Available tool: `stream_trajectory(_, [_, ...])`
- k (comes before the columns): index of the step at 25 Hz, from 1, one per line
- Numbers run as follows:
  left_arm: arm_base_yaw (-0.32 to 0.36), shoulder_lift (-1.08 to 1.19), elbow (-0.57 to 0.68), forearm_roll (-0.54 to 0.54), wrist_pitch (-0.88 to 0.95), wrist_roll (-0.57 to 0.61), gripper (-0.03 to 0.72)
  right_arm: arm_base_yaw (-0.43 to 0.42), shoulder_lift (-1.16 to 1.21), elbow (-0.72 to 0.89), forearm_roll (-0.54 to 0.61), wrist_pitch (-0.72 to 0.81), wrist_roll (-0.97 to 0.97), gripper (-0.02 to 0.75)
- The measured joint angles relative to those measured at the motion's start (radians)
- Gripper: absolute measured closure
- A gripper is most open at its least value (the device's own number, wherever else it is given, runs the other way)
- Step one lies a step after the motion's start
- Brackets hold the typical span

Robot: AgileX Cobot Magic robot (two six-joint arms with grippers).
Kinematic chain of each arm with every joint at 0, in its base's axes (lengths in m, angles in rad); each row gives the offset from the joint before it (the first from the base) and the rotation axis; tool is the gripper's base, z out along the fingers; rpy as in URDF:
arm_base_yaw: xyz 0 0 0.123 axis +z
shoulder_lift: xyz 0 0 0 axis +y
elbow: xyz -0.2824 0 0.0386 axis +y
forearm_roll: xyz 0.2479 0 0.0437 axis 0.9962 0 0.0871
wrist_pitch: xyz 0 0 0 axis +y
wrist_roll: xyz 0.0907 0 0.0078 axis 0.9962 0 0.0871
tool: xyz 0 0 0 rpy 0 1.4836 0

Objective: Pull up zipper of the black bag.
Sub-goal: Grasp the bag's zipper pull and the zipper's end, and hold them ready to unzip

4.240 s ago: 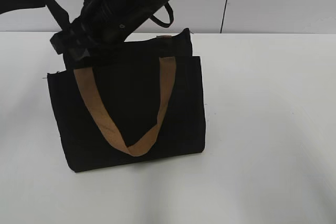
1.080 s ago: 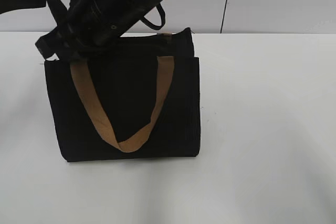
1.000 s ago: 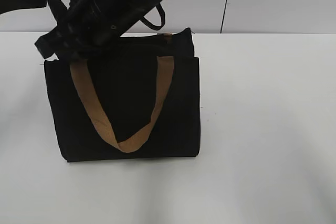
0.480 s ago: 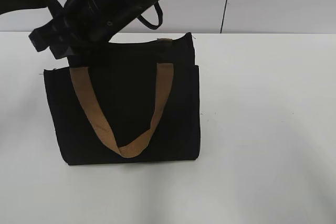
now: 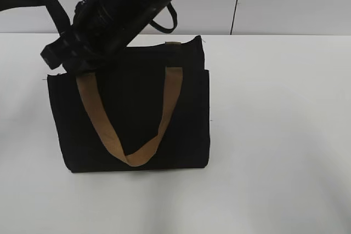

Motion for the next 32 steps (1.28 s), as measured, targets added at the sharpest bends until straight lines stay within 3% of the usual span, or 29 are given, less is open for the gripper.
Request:
stream_trajectory(11, [0.072,-0.087,0.129,0.000,0.052,-0.165,0.667,-0.078,-0.055,0.000,-0.044,0.095,0.033,0.752])
stream_trajectory(18, [0.079,-0.167,0.261,-0.002,0.231,-0.193,0.667,-0.078,-0.042,0.000,0.044,0.038,-0.030,0.752])
stream_trajectory(24, [0.079,-0.176,0.291,-0.002,0.311,-0.195,0.667,-0.078,-0.023,0.000,0.095,0.011,-0.082,0.752])
stream_trajectory(32, [0.079,-0.176,0.302,-0.002,0.353,-0.195,0.667,-0.078,-0.022,0.000,-0.067,0.067,-0.049,0.752])
